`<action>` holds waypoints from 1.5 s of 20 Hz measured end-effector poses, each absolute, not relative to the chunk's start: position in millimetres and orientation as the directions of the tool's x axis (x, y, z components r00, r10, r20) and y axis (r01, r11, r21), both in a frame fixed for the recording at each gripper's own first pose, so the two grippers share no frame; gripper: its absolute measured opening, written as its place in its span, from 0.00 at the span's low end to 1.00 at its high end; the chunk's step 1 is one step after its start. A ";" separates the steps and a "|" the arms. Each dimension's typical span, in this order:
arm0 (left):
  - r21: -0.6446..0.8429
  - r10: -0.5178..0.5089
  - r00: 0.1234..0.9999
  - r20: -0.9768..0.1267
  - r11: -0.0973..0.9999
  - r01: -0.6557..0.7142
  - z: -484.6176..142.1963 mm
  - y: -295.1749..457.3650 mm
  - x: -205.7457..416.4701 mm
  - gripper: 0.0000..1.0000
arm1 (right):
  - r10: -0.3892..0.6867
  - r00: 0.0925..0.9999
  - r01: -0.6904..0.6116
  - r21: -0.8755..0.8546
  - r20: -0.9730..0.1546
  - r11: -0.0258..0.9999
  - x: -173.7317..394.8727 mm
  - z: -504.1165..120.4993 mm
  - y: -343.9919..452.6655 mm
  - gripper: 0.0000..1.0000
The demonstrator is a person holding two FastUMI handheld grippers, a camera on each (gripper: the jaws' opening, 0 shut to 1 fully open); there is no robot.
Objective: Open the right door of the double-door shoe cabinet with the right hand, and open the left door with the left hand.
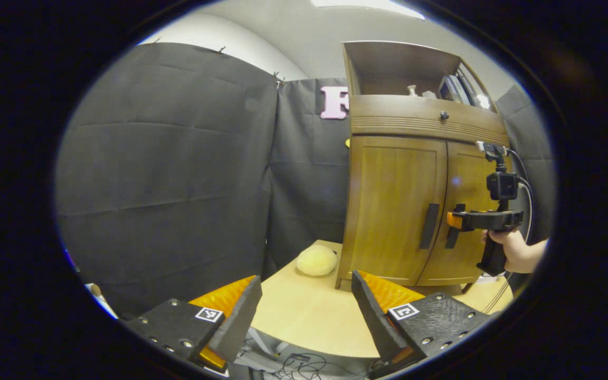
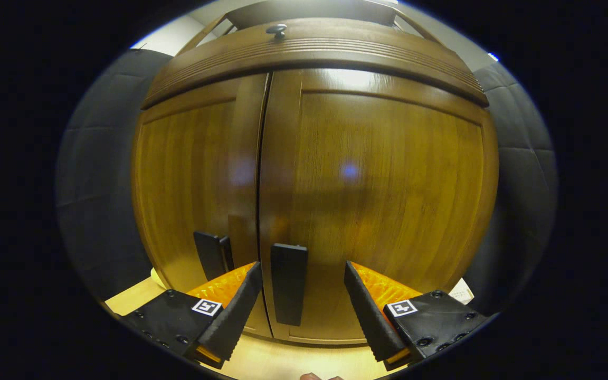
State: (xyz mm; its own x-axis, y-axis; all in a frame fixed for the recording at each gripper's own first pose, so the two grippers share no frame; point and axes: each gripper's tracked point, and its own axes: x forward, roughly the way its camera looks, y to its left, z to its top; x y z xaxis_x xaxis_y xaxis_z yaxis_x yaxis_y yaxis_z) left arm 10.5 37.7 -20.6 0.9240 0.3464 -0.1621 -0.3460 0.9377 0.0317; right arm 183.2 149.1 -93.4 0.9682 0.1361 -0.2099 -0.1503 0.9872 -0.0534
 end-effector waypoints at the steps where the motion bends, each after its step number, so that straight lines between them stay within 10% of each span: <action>1: 0.035 0.349 0.922 -0.168 0.937 -0.348 -21.1 38.5 15.8 1.00 | 0.133 0.967 -0.149 -0.057 -0.216 0.987 185.1 -96.3 151.0 0.98; 6: 0.055 0.344 0.920 -0.188 0.939 -0.339 -27.7 34.0 32.3 1.00 | 0.085 0.970 -0.104 -0.075 -0.226 0.992 191.6 -101.6 149.5 0.97; 12: 0.081 0.327 0.926 -0.186 0.945 -0.317 -24.4 24.8 20.8 1.00 | 0.116 0.963 -0.129 -0.040 -0.243 0.991 194.2 -103.8 164.7 0.37; 21: 0.083 0.294 0.937 -0.188 0.955 -0.283 -24.9 23.7 19.0 1.00 | 0.245 0.927 -0.243 0.043 -0.283 0.969 191.3 -104.3 166.3 0.06; 30: 0.087 0.239 0.955 -0.175 0.970 -0.227 -21.6 8.7 7.4 1.00 | 0.238 0.930 -0.243 0.019 -0.279 0.970 191.7 -104.2 166.5 0.06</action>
